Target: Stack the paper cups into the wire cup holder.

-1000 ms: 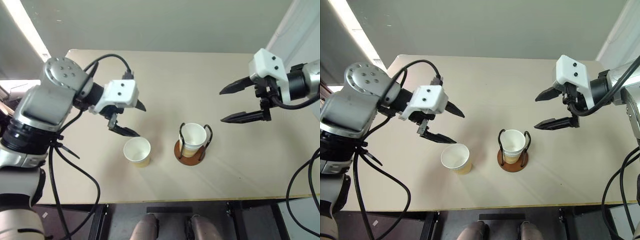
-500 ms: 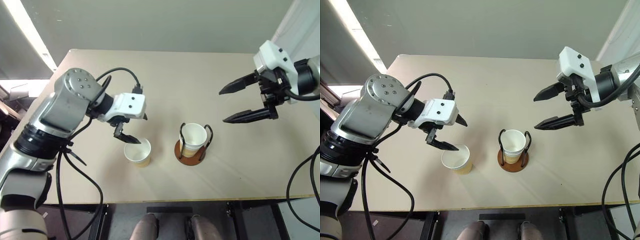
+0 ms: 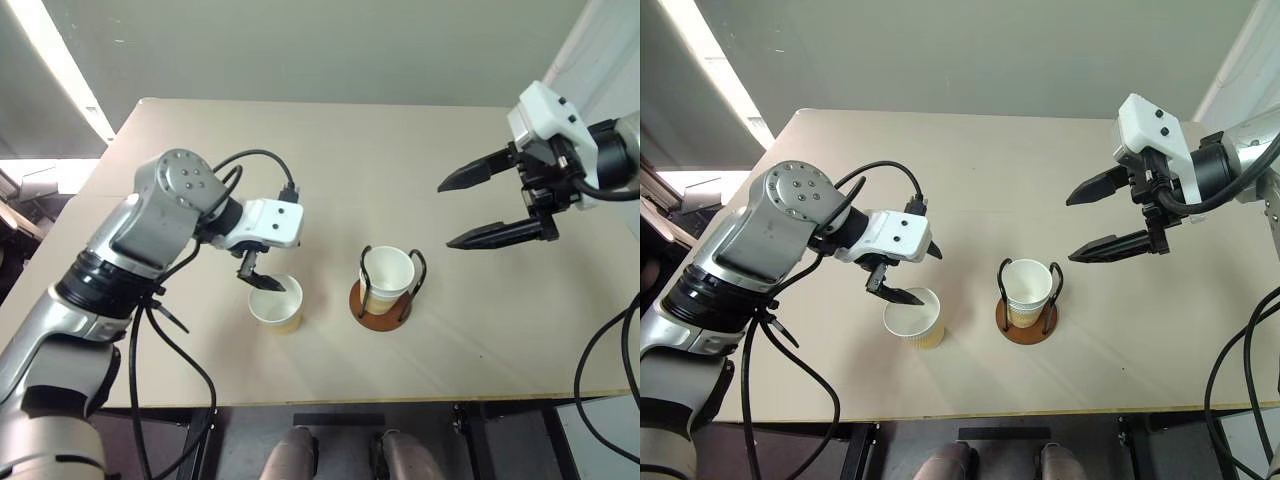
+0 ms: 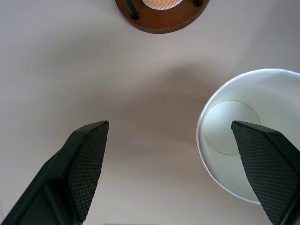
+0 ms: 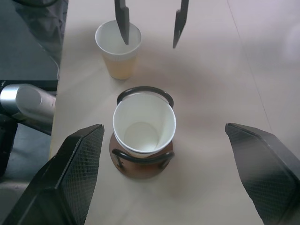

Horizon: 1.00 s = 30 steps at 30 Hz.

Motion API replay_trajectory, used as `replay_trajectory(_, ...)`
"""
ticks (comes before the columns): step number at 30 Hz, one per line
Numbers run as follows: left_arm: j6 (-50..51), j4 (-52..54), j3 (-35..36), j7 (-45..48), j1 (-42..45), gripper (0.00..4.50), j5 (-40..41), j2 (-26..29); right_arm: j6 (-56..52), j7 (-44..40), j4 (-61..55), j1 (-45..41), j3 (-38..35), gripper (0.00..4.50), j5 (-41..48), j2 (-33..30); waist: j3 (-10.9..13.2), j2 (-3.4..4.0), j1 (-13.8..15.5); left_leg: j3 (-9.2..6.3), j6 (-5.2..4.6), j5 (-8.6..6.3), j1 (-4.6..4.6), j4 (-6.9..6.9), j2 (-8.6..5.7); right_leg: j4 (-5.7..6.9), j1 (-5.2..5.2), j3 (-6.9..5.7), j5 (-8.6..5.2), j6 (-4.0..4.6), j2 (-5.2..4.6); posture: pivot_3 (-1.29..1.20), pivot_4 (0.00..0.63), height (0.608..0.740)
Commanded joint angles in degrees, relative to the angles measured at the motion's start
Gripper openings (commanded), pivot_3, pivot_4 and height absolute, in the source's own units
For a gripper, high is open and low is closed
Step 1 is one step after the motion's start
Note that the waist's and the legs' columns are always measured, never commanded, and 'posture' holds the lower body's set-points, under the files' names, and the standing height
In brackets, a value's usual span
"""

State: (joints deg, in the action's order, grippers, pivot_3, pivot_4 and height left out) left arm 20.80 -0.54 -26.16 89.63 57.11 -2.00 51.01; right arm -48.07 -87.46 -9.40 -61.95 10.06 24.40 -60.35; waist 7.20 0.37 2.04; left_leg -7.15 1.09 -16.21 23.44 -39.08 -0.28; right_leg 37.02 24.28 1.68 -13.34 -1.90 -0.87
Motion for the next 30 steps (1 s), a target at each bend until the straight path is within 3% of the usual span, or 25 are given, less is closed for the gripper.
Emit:
replay_trajectory(1, -1.7, -0.2, 0.3, 0.3, -0.1, 4.5, -1.4, 0.0, -0.2, 0.7, -1.3, -0.7, -1.8, 4.28, 0.7, -1.0, 0.0, 0.0, 0.0, 0.0, 0.0, 0.0, 0.0, 0.01, 0.0, 0.0, 0.0, 0.0, 0.0, 0.0, 0.0, 0.0, 0.15, 0.74)
replay_trajectory(4, -2.7, -0.9, 0.2, 0.3, -0.3, 4.5, -2.0, -0.3, -0.4, 1.1, -1.3, -0.8, -1.7, 4.28, 1.0, -0.9, 0.0, 0.0, 0.0, 0.0, 0.0, 0.0, 0.0, 0.01, 0.0, 0.0, 0.0, 0.0, 0.0, 0.0, 0.0, 0.0, 0.15, 0.74)
replay_trajectory(10, -4.3, -1.2, -0.3, 0.8, -1.5, 2.59, -2.9, -1.2, -0.6, 1.5, -1.5, -0.6, -1.7, 4.3, 1.3, -0.9, 0.0, 0.0, 0.0, 0.0, 0.0, 0.0, 0.0, 0.0, 0.0, 0.0, 0.0, 0.0, 0.0, 0.0, 0.0, 0.0, 0.15, 0.74)
replay_trajectory(17, -2.9, 0.3, -1.2, 2.1, -2.2, 0.05, -1.8, -2.8, -0.7, 1.5, -1.7, -0.3, -1.8, 4.3, 1.6, -1.3, 0.0, 0.01, 0.1, 0.0, 0.0, 0.0, 0.01, -0.01, 0.0, 0.02, 0.0, -0.01, 0.0, 0.0, 0.0, 0.0, 0.15, 0.74)
replay_trajectory(30, -5.2, -7.6, 2.1, 2.9, 6.4, 0.05, 6.0, -2.4, -1.0, 4.1, 0.2, 0.1, -3.9, 4.3, 3.3, 0.5, 0.0, 0.01, 0.1, 0.01, 0.0, 0.0, 0.0, -0.01, 0.0, 0.02, 0.0, 0.0, 0.0, 0.0, 0.0, 0.0, 0.15, 0.74)
